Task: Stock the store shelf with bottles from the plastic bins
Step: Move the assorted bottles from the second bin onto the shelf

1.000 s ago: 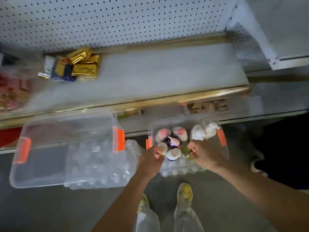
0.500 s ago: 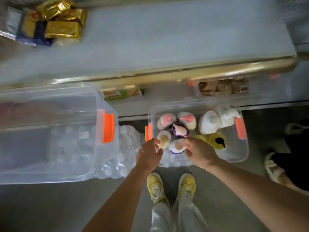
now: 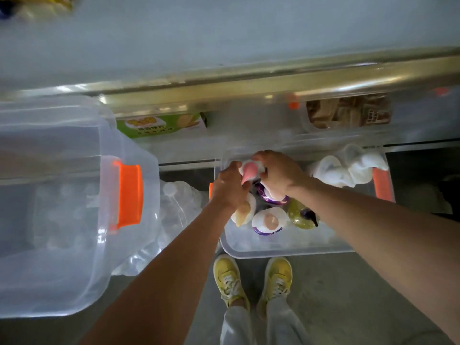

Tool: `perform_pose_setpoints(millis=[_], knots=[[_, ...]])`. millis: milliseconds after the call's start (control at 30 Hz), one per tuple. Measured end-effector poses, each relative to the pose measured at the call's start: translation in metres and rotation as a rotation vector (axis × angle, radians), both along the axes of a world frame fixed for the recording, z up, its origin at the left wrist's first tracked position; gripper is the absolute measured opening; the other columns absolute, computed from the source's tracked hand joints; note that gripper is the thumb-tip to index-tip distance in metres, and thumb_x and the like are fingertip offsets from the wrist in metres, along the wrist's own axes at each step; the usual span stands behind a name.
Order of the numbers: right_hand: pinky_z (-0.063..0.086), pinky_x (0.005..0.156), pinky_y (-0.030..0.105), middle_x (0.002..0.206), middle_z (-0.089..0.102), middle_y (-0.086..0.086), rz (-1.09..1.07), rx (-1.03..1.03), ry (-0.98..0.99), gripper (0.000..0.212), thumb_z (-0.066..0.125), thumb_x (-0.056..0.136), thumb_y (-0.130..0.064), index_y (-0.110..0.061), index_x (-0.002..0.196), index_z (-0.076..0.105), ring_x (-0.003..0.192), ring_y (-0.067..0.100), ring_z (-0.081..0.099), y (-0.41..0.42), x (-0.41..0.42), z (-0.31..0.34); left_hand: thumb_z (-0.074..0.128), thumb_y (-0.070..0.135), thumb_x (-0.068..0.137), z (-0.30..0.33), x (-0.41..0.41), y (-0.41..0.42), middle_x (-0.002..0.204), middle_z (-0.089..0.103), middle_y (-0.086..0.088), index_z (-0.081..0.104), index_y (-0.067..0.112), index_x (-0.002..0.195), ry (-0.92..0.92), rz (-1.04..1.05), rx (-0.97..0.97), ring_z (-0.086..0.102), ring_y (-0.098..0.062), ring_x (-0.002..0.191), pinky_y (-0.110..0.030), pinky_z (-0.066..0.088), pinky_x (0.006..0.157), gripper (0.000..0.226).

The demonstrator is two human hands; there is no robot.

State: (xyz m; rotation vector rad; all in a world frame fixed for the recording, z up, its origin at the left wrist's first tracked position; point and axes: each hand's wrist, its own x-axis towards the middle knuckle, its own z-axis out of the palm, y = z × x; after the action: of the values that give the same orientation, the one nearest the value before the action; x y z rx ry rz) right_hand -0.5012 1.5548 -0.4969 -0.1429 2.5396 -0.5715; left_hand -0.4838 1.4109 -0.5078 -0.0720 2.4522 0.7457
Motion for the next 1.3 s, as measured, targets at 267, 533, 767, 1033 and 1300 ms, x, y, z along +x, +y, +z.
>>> perform_pose_setpoints(millis=[267, 533, 767, 1033, 1300], knots=[[0.048, 0.084, 0.035, 0.103, 0.064, 0.005, 0.24, 0.049, -0.018, 0.025, 0.067, 0.085, -0.025, -0.017, 0.109, 0.065, 0.094, 0.025, 0.062, -0.011, -0.025, -0.01, 0.064, 0.023, 0.091, -0.024, -0.009, 0.001, 0.099, 0.068, -0.005, 0.063, 0.011, 0.107, -0.036, 0.075, -0.006, 0.065, -0.02, 0.088, -0.027, 0.049, 0.074, 0.02], [0.048, 0.08, 0.034, 0.105, 0.061, 0.002, 0.39, 0.103, 0.074, 0.025, 0.065, 0.087, -0.03, -0.019, 0.108, 0.063, 0.098, 0.021, 0.059, -0.003, -0.026, -0.012, 0.064, 0.011, 0.089, -0.016, -0.004, 0.0, 0.103, 0.071, -0.004, 0.069, 0.013, 0.106, 0.003, 0.121, 0.058, 0.066, -0.02, 0.094, -0.022, 0.048, 0.079, 0.017], [0.046, 0.075, 0.033, 0.103, 0.063, -0.001, 0.383, 0.039, 0.17, 0.029, 0.065, 0.082, -0.034, -0.018, 0.106, 0.062, 0.094, 0.022, 0.06, 0.002, -0.027, 0.03, 0.07, -0.008, 0.075, 0.003, 0.007, -0.014, 0.125, 0.052, -0.007, 0.046, 0.014, 0.125, 0.01, 0.21, 0.334, 0.054, -0.021, 0.117, -0.034, 0.05, 0.099, 0.06], [0.043, 0.065, 0.031, 0.08, 0.066, -0.004, 0.29, -0.212, 0.206, 0.023, 0.073, 0.075, -0.031, -0.018, 0.094, 0.07, 0.072, 0.016, 0.057, 0.006, -0.037, 0.124, 0.089, 0.006, 0.056, 0.035, -0.001, -0.022, 0.13, 0.053, -0.005, 0.037, 0.017, 0.14, -0.025, 0.209, 0.443, 0.051, -0.027, 0.121, -0.045, 0.045, 0.101, 0.099], [0.032, 0.052, 0.02, 0.064, 0.062, 0.004, 0.08, -0.535, 0.19, 0.013, 0.077, 0.077, -0.016, -0.006, 0.082, 0.072, 0.053, 0.003, 0.043, 0.012, -0.033, 0.195, 0.09, -0.002, 0.043, 0.117, -0.009, -0.032, 0.121, 0.062, -0.008, 0.048, 0.014, 0.129, -0.118, 0.278, 0.704, 0.06, -0.024, 0.111, -0.035, 0.056, 0.086, 0.097]])
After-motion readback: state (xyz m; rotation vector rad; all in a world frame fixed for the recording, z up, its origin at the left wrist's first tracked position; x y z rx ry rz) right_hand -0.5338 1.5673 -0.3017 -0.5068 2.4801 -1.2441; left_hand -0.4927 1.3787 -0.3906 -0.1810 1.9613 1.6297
